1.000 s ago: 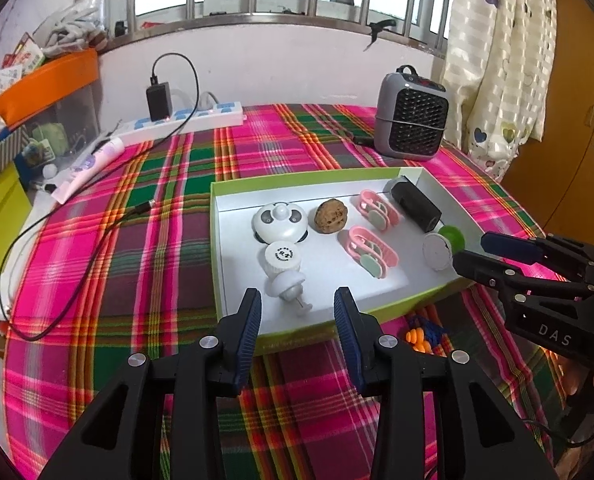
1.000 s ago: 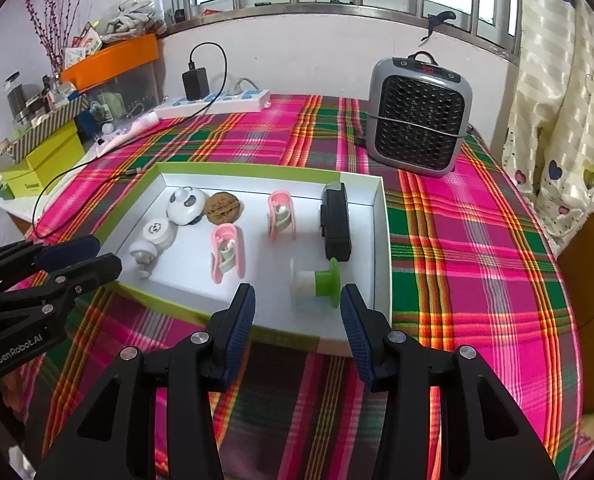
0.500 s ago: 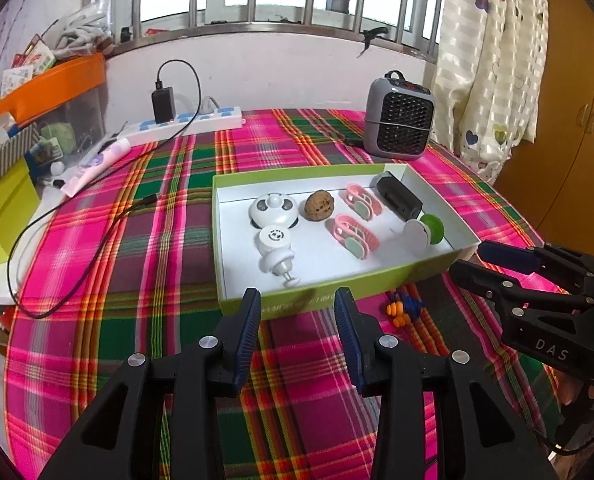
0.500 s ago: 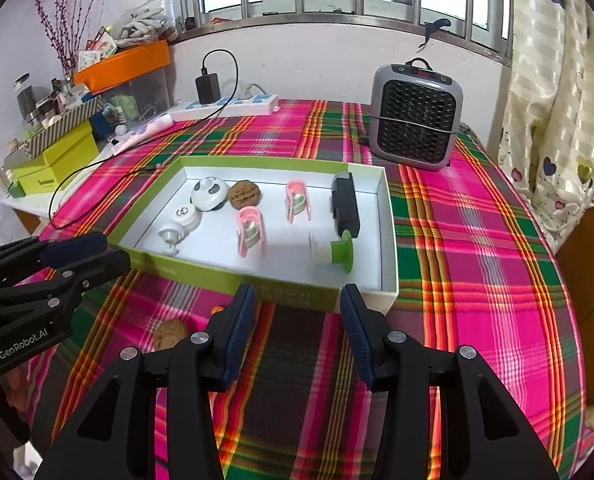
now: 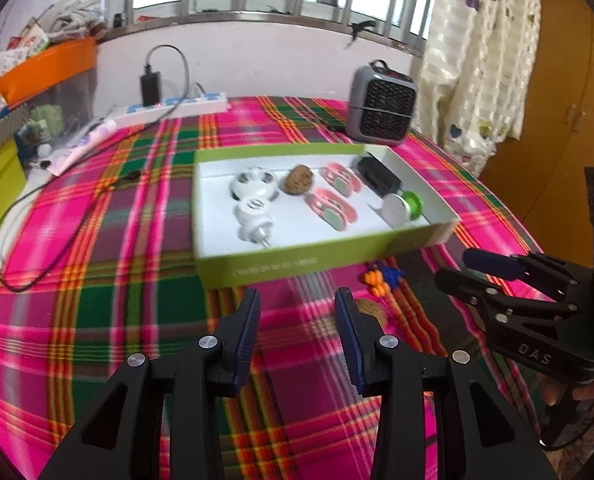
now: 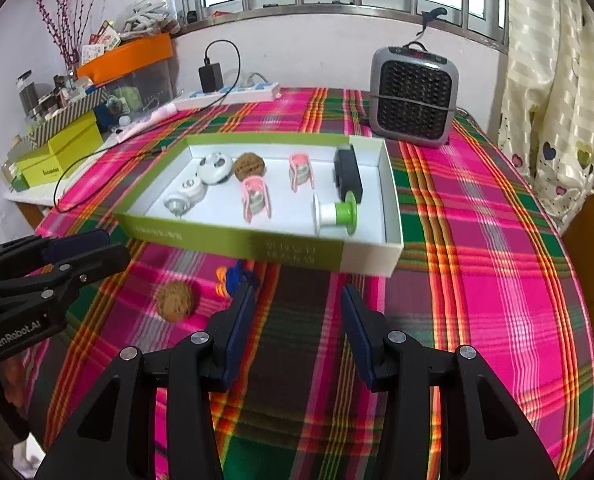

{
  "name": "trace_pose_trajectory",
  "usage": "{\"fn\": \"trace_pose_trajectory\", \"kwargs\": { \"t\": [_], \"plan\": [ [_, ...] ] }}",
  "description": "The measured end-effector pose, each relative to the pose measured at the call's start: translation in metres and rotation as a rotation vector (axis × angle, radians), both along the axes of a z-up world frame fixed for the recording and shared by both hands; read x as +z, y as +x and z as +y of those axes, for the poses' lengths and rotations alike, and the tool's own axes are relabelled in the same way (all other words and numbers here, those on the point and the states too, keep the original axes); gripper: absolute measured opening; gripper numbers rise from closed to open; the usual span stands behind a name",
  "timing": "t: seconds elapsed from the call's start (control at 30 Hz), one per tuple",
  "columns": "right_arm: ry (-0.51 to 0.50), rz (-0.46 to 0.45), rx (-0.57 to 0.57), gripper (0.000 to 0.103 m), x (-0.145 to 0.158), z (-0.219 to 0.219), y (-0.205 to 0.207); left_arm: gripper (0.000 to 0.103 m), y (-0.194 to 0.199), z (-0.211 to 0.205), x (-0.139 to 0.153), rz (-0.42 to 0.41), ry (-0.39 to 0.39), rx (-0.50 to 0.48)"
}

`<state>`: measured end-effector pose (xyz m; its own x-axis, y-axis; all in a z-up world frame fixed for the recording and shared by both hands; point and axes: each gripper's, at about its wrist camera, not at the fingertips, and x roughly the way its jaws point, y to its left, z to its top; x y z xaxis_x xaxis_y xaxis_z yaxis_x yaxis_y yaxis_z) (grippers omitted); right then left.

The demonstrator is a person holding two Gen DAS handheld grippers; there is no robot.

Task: Organize objects
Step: 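Withdraw both open tools from the box toward the walnut and blue-orange toy, then close the left tool on the walnut while the right tool grasps the blue-orange toy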

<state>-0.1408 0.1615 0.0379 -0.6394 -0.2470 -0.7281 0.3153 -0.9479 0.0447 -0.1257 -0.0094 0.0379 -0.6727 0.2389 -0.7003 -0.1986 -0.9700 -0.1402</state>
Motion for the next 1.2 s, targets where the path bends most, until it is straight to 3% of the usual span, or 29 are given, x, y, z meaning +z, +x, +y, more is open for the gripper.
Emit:
{"fn": "trace_pose_trajectory", "kwargs": {
  "t": [0.1, 0.37, 0.73, 0.9, 1.2],
  "plan": [
    [-0.01, -0.006, -0.008, 0.046, -0.002, 0.004, 0.002, 0.043, 0.002, 0.005, -0.004, -0.013, 0.029, -0.036],
    [-0.015, -0.011, -0.019, 0.046, -0.004, 0.009, 0.006, 0.044, 0.002, 0.024, -0.012, -0.041, 0.039, -0.103],
    [-0.009, -0.019, -0.026, 0.046, -0.006, 0.01, 0.007, 0.044, -0.009, 0.032, -0.021, -0.063, 0.026, -0.099],
    [-0.005, -0.022, -0.024, 0.046, -0.007, 0.008, 0.006, 0.029, -0.01, 0.032, -0.024, -0.071, 0.02, -0.102],
    [0.002, -0.03, -0.008, 0.046, -0.008, 0.001, 0.005, 0.029, -0.01, 0.023, -0.024, -0.067, 0.018, -0.078]
  ]
}}
